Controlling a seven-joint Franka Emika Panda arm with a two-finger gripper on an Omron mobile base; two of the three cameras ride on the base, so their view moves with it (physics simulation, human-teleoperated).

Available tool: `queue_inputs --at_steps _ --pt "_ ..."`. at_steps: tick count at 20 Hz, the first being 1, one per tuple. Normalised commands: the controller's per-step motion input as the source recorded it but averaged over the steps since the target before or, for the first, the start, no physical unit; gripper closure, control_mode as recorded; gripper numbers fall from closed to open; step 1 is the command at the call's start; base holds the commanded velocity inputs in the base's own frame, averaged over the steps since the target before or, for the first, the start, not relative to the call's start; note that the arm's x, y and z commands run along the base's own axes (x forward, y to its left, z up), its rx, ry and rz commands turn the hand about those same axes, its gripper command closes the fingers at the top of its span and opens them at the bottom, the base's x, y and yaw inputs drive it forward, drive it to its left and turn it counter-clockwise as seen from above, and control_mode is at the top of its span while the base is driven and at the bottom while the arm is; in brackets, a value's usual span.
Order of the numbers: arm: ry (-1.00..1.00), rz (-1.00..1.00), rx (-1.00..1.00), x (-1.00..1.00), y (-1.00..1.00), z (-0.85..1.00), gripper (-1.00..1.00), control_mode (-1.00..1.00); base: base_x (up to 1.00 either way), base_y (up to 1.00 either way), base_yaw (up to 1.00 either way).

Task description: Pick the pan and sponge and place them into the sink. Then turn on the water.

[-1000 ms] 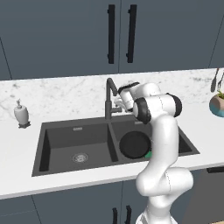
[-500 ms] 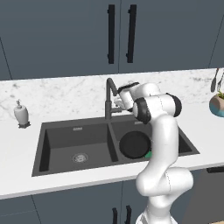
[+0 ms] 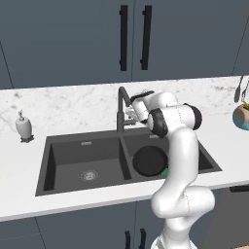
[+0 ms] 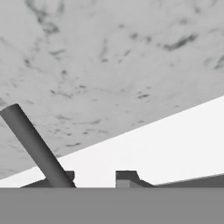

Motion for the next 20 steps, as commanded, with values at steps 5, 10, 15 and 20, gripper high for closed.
queue_inputs --at_steps 5,10,15,20 --pt "0.0 -0.09 0.14 0.0 0.0 -0.12 1.0 -1.0 0.0 0.0 0.0" --pt "0.0 -0.16 0.16 0.0 0.0 -0.08 1.0 -1.0 0.0 0.0 0.0" --pt "0.01 -0.25 0.17 0.0 0.0 -0.02 1.0 -1.0 0.0 0.0 0.0" --pt "0.06 -0.28 0.15 0.0 -0.05 -0.04 1.0 -1.0 0.0 0.0 0.0"
